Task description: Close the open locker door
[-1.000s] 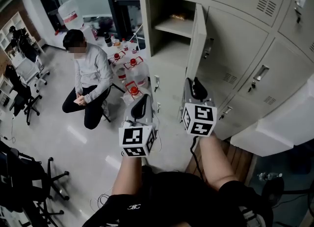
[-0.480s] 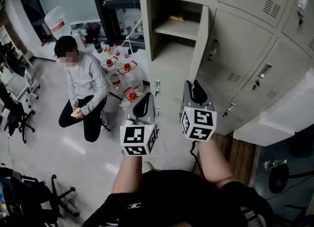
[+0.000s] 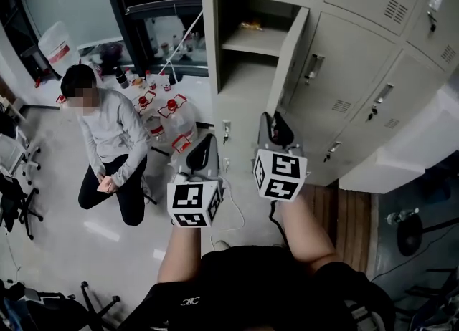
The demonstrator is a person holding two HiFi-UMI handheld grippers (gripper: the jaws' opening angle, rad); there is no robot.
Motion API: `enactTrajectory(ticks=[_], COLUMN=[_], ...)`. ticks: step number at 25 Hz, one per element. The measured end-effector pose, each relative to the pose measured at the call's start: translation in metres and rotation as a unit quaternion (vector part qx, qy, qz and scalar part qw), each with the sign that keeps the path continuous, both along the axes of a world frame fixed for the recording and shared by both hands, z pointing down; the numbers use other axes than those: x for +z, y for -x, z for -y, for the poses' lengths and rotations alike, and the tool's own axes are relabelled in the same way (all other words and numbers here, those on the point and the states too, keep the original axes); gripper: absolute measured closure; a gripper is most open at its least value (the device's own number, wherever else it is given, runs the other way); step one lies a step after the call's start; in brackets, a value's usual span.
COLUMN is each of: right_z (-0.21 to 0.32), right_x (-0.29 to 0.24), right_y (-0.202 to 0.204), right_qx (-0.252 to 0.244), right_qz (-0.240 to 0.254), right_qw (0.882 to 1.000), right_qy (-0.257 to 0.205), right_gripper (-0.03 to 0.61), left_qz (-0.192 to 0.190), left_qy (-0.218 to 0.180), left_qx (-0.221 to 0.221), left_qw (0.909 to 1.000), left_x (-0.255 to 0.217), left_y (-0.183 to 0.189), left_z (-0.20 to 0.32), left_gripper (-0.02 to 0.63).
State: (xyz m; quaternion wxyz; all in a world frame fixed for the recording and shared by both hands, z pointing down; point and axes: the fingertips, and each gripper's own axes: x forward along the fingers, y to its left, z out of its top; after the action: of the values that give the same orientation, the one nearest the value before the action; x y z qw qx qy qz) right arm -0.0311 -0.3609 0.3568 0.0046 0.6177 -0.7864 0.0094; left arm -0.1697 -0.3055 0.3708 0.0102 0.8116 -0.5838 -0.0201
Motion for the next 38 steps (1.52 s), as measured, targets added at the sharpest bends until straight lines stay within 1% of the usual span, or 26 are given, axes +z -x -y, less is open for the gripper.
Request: enactTrajectory(ticks=[6,9,13,17,24,27,31,38], right_z=[0.013,0.019,0.027,0.037,0.054,0.062,0.074,0.098], right_x=[0.000,-0.001,-0.001,-0.002,0.000,-0.001,-0.002,-0.002], right_y=[0.021,0.030,0.040,0.054,0.074,0.082,0.091,0.109], right_qx=[0.026,0.029,0.026,0.031,0.017,0.018,0.021,0.019], right_qz=[0.003,0.011,0.024,0.024,0.023,0.021,0.017,0.011], right_qw=[1.000,1.000,0.999,0.999,0.999,0.999,0.999,1.000], right_qy=[0.005,0.008,0.019,0.018,0.037,0.034,0.027,0.019], right_gripper=[0.468,0.468,0.471,0.476,0.488,0.490,0.494,0.499], left_qz=[0.008,0.011,0.005,0.003,0.003,0.004,0.004,0.009], left_qy=[-0.001,-0.004,-0.004,-0.004,-0.008,-0.014,-0.012,-0.011], left_qx=[0.003,-0.006,-0.014,-0.021,-0.032,-0.037,-0.048,-0.054], left_qw=[1.0000,0.9999,0.9999,0.9998,0.9995,0.9992,0.9988,0.9984], left_x=[0.002,0.001,0.001,-0.001,-0.007,-0.010,-0.007,-0.003], left_y=[0.030,0.049,0.070,0.087,0.101,0.108,0.118,0.125], left_z=[-0.003,-0.005,-0.007,-0.010,-0.015,-0.013,-0.007,0.007], left_gripper=[0.614,0.614,0.614,0.614,0.614,0.614,0.614,0.614])
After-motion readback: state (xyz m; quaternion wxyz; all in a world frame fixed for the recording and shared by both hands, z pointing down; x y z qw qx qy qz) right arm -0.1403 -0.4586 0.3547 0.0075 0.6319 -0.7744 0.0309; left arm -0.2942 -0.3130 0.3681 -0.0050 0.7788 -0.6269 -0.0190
